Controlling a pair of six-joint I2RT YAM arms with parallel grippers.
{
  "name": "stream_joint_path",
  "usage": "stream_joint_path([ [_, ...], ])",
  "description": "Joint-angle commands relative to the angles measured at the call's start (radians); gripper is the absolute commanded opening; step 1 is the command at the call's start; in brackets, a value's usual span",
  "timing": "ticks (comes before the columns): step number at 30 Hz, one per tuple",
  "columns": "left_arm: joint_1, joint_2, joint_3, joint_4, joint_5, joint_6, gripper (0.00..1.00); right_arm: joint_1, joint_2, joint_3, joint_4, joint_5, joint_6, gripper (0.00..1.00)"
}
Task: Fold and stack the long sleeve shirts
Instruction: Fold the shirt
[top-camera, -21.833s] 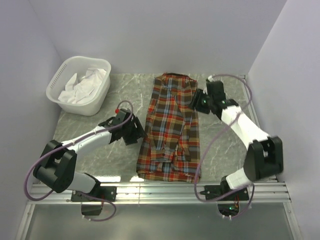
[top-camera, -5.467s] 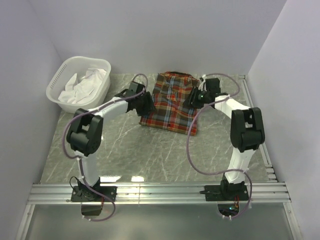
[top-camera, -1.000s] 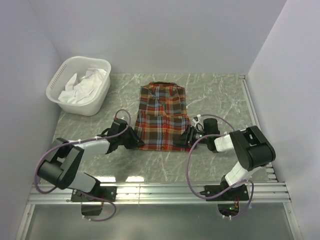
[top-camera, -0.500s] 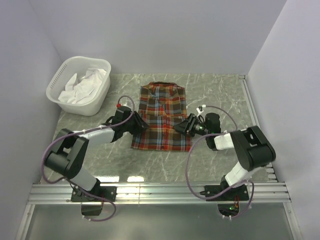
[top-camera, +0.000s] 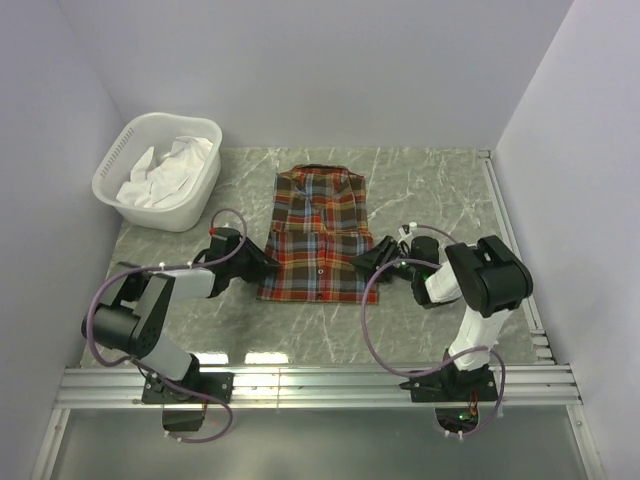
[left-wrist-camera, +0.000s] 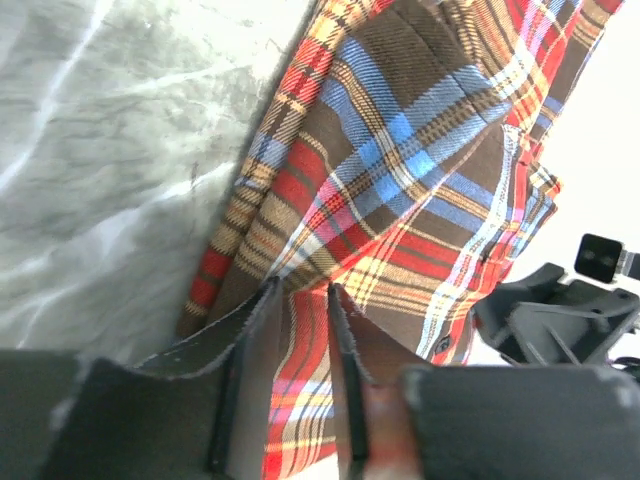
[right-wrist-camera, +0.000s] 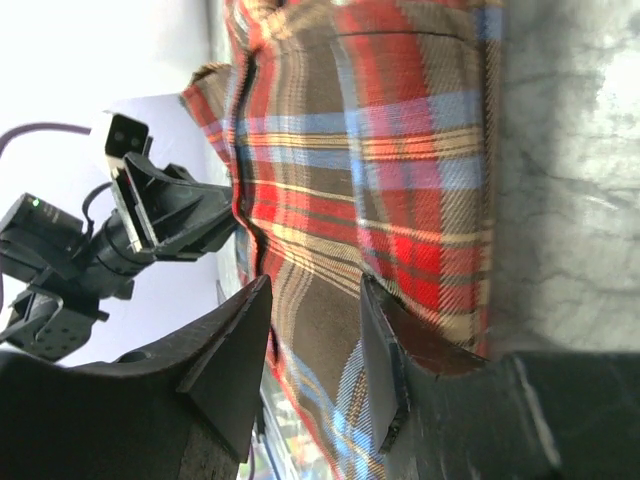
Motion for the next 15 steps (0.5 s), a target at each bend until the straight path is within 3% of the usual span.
stream_joint_path([
  [1,0.007,-0.076,0.043,-0.087,-0.044,0.052,0.33,-0.010,-0.125,0.052,-0.100,0.033,-0.066,0.48],
  [3,0.007,-0.096,0.103,-0.121,-0.058,0.068,0.35,-0.010,-0.177,0.095,-0.212,0.041,-0.118,0.48],
  [7,0.006,-0.058,0.212,-0.113,-0.026,0.083,0.35,-0.012,-0.159,0.224,-0.248,0.029,-0.120,0.48],
  [15,0.007,0.169,0.315,0.019,0.010,0.023,0.25,-0.015,0.073,0.335,-0.105,0.054,-0.006,0.48],
])
